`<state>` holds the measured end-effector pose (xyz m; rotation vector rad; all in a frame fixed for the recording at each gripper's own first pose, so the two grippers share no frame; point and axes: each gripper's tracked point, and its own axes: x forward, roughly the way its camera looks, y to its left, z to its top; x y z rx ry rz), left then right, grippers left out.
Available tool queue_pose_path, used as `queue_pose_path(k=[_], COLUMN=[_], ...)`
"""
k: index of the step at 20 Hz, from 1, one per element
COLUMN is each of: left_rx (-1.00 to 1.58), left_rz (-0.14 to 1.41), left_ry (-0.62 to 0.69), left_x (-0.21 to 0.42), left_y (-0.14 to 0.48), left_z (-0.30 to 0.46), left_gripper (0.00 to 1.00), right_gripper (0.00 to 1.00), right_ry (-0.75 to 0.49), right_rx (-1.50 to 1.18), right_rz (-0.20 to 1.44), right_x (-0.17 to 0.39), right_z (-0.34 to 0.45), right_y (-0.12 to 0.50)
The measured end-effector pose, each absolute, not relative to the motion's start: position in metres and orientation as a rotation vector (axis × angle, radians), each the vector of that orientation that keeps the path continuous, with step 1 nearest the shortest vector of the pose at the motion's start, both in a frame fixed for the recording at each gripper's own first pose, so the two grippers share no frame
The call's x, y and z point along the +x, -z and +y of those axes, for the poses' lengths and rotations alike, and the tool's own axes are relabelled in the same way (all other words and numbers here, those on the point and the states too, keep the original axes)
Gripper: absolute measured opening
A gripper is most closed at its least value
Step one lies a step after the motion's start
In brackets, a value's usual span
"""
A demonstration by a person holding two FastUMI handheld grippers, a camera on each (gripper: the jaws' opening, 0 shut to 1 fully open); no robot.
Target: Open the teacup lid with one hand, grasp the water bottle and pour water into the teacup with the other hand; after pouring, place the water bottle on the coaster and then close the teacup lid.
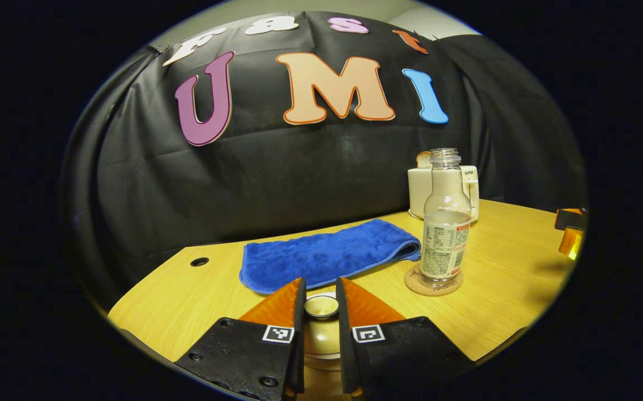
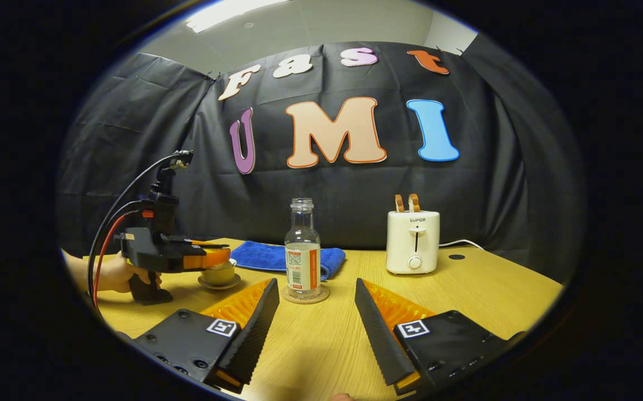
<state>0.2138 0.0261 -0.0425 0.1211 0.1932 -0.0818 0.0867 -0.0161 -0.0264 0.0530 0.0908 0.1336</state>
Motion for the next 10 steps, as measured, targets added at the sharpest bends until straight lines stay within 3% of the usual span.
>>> queue_pose_path(k=[8, 9, 10], left_rx=[0.137, 0.137, 0.132], left_rz=[0.176, 0.169, 0.159], left_ry=[0.064, 0.06, 0.062], left_x=[0.2108, 0.2112, 0.2105], left_y=[0.0391, 0.0379, 0.0372], left_z=[0.0274, 0.0289, 0.0291], left_gripper=[0.31, 0.44, 0.51], right_gripper=[0.88, 0.88, 0.88], right_ry=[-0.134, -0.134, -0.134], right_rx=[0.053, 0.054, 0.054], right_rz=[0.092, 0.092, 0.093], right_x=[0.0875, 0.0863, 0.0865], right_z=[-0.0159, -0.0159, -0.0156], right_y=[0.0253, 0.025, 0.0252])
